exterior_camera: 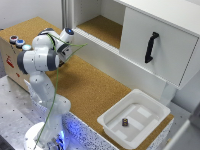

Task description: Grasp the drawer handle and open it

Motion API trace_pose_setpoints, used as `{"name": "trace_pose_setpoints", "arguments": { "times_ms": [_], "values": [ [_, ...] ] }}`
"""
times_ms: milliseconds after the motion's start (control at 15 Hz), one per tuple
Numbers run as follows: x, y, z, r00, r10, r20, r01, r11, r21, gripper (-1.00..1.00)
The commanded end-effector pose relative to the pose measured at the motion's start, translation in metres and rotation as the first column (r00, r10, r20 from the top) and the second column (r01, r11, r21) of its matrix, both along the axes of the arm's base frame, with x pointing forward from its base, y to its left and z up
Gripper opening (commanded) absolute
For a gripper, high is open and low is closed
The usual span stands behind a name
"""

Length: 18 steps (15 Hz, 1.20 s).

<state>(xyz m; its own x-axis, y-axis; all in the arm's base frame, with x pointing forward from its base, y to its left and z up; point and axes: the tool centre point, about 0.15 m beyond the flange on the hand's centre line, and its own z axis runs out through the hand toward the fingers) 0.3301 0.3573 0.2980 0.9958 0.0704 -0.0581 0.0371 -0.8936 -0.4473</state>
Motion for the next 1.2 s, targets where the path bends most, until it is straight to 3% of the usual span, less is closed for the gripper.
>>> {"name": "trace_pose_setpoints", "arguments": {
  "times_ms": [0,600,1133],
  "values": [
    [0.002,-0.037,-0.01,1.0,-0.011,0.006,0.01,0.998,0.054,-1.0],
    [-0.008,-0.079,-0.019,1.0,0.015,0.005,-0.015,0.996,0.088,-1.0],
    [-0.006,-0.119,-0.022,0.996,-0.07,0.049,0.066,0.994,0.082,-1.0]
  ]
}}
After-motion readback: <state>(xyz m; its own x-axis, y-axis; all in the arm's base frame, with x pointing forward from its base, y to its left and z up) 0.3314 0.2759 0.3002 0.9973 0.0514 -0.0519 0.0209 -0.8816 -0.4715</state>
